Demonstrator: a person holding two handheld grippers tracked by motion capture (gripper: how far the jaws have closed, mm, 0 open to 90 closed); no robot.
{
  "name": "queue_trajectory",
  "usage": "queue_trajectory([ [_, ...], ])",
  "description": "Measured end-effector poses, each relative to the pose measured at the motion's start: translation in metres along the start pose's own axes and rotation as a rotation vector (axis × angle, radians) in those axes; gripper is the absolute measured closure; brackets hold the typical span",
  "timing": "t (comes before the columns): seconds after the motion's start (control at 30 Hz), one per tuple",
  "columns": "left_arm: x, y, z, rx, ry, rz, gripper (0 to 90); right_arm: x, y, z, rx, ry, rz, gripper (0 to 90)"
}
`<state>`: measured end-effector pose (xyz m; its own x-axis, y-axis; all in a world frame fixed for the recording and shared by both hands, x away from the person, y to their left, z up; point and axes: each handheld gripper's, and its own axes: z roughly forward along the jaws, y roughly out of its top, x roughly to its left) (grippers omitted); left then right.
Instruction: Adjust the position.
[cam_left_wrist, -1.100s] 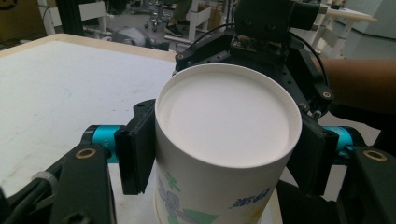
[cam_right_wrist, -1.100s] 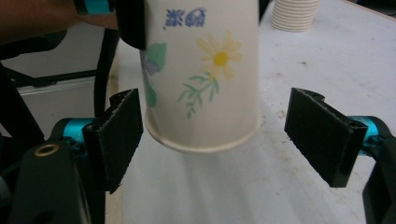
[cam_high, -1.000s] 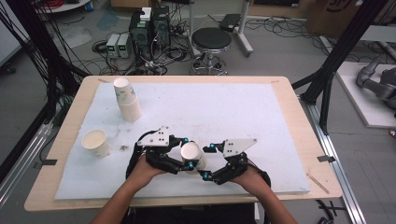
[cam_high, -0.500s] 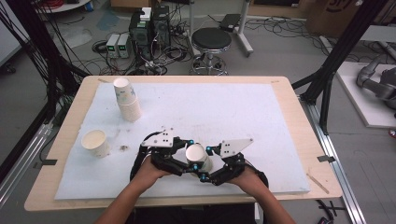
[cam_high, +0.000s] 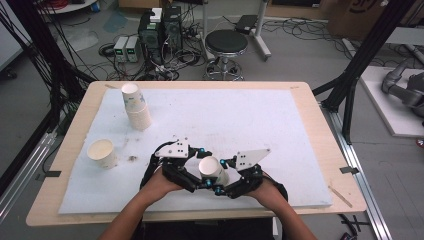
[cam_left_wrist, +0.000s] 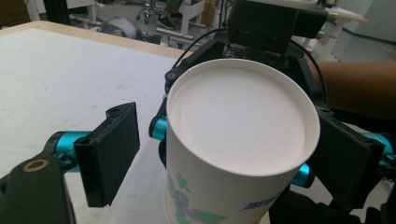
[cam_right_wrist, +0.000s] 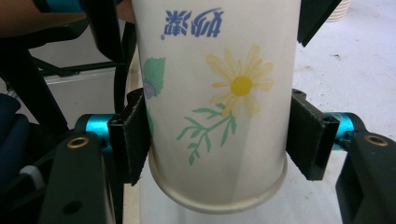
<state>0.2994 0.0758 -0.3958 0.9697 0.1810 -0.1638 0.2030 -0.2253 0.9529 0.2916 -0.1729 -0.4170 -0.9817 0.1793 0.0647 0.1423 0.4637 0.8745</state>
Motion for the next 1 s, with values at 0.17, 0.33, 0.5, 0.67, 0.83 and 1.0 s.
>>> queue_trajectory([
  [0.17,0.001,0.008,-0.010,0.042,0.013,0.020,15.0,0.000,0.001,-0.003,0.032,-0.045,-0.018,32.1],
  [0.33,0.004,0.016,-0.017,0.091,0.035,0.038,15.0,-0.004,0.005,-0.005,0.094,-0.090,-0.053,32.1],
  [0.5,0.006,0.024,-0.018,0.158,0.037,0.062,15.0,-0.007,0.012,-0.003,0.170,-0.103,-0.085,32.0],
  [0.67,0.006,0.028,-0.016,0.216,0.030,0.075,15.2,-0.005,0.020,-0.003,0.234,-0.107,-0.124,32.0],
  [0.83,0.006,0.030,-0.010,0.278,0.024,0.096,15.4,-0.005,0.027,-0.002,0.297,-0.110,-0.157,32.0],
  [1.0,0.006,0.029,-0.003,0.307,0.013,0.098,15.9,-0.004,0.035,0.003,0.382,-0.115,-0.182,32.0],
])
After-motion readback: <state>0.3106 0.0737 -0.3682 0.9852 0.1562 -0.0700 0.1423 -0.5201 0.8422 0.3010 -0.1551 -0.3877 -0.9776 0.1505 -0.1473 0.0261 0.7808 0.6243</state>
